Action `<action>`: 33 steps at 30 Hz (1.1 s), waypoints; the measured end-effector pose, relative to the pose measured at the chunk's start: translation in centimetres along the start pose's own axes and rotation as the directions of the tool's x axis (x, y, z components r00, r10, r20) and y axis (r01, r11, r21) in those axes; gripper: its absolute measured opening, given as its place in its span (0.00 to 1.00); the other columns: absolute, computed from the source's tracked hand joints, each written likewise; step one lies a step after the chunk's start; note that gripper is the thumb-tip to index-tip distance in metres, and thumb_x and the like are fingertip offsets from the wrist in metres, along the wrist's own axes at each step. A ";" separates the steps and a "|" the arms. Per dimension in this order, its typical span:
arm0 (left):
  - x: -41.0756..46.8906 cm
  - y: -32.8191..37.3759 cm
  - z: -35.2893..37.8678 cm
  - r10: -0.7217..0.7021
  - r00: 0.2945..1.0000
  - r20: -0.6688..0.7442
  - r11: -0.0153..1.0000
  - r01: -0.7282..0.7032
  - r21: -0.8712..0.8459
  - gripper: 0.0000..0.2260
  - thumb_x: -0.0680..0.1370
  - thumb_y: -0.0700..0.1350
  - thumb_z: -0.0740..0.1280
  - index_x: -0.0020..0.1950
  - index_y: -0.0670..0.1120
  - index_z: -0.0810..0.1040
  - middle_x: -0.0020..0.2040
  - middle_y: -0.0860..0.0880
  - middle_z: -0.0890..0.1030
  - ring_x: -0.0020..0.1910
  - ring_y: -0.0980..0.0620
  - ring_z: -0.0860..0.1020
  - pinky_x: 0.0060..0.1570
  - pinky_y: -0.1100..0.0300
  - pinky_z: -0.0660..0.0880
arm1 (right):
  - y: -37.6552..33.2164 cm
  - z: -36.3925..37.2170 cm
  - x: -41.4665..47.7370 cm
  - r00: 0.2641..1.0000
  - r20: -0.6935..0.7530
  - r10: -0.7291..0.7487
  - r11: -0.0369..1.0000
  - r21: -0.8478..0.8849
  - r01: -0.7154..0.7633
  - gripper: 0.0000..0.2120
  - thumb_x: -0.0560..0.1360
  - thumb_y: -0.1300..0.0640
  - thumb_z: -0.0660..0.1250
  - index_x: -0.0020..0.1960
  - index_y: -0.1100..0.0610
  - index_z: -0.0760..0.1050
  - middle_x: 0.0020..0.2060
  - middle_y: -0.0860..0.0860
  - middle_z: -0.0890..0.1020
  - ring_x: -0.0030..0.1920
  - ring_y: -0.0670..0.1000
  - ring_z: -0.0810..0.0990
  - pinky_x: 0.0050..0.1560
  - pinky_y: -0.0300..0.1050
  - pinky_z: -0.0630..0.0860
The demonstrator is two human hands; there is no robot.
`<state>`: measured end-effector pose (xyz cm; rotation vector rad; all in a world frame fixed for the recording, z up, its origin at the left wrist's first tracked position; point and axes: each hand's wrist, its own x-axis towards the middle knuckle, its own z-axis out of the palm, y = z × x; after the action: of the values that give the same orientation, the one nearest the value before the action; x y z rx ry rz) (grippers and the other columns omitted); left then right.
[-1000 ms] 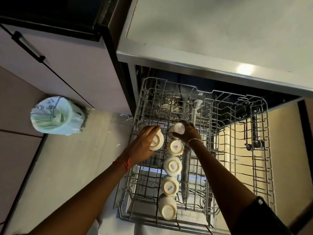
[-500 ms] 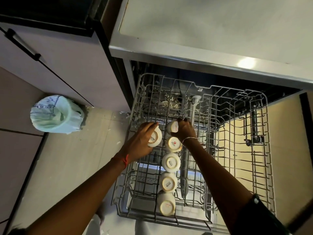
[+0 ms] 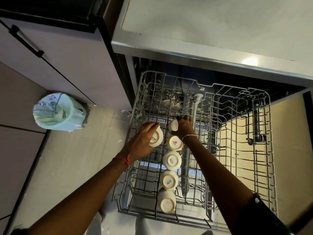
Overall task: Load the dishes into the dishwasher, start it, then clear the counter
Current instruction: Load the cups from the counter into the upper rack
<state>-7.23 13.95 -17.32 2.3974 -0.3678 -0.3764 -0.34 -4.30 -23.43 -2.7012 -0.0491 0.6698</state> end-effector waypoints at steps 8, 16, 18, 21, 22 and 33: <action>0.0 0.1 0.5 0.000 1.000 0.009 1.000 0.000 -0.003 0.34 0.70 0.37 0.72 0.72 0.38 0.60 0.70 0.40 0.64 0.72 0.45 0.60 0.68 0.65 0.52 | 0.6 -1.1 0.3 0.999 0.051 -0.004 0.993 0.119 -0.002 0.35 0.68 0.55 0.73 0.70 0.61 0.62 0.68 0.62 0.63 0.69 0.61 0.61 0.68 0.48 0.62; -0.1 -0.1 0.6 -0.018 1.000 0.024 1.000 0.018 0.000 0.35 0.70 0.36 0.72 0.73 0.39 0.59 0.70 0.40 0.63 0.72 0.46 0.59 0.68 0.66 0.49 | 0.8 -1.3 -0.5 0.999 -0.046 -0.008 0.967 0.253 0.019 0.24 0.67 0.60 0.75 0.59 0.66 0.72 0.57 0.62 0.74 0.61 0.59 0.71 0.56 0.39 0.68; -0.1 -0.1 0.7 -0.014 1.000 0.026 1.000 0.014 0.004 0.35 0.70 0.36 0.72 0.73 0.39 0.59 0.70 0.40 0.63 0.72 0.46 0.59 0.68 0.67 0.49 | 0.4 -1.0 -0.7 0.997 -0.076 -0.010 0.967 0.254 0.029 0.25 0.66 0.58 0.75 0.59 0.64 0.72 0.58 0.62 0.73 0.60 0.61 0.72 0.59 0.45 0.71; 0.0 -0.2 0.8 -0.009 0.999 0.031 1.000 0.009 0.011 0.35 0.70 0.36 0.72 0.73 0.39 0.59 0.71 0.40 0.63 0.72 0.45 0.58 0.68 0.66 0.50 | 0.0 -0.5 -1.3 0.995 -0.101 -0.008 0.977 0.211 0.029 0.32 0.66 0.59 0.75 0.65 0.64 0.67 0.63 0.64 0.65 0.64 0.63 0.65 0.64 0.55 0.69; 0.1 -0.2 0.8 -0.007 0.999 0.031 1.000 0.007 0.012 0.35 0.70 0.36 0.71 0.73 0.39 0.59 0.70 0.41 0.63 0.72 0.45 0.58 0.68 0.66 0.50 | -0.1 -0.4 -1.4 0.994 -0.110 0.001 0.978 0.207 0.022 0.33 0.66 0.59 0.75 0.67 0.64 0.65 0.64 0.64 0.64 0.65 0.64 0.64 0.65 0.56 0.68; 1.1 -0.4 1.4 0.005 0.999 0.038 1.000 -0.005 0.014 0.35 0.69 0.36 0.72 0.72 0.38 0.61 0.70 0.40 0.64 0.71 0.45 0.60 0.68 0.66 0.52 | 0.7 -1.1 -1.1 0.998 -0.016 0.063 0.971 0.234 -0.057 0.36 0.64 0.55 0.76 0.67 0.59 0.65 0.65 0.62 0.64 0.67 0.61 0.61 0.69 0.50 0.59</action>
<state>-6.68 13.05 -18.85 2.4051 -0.3946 -0.4184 -0.87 -5.47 -22.31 -2.4915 0.1112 0.6200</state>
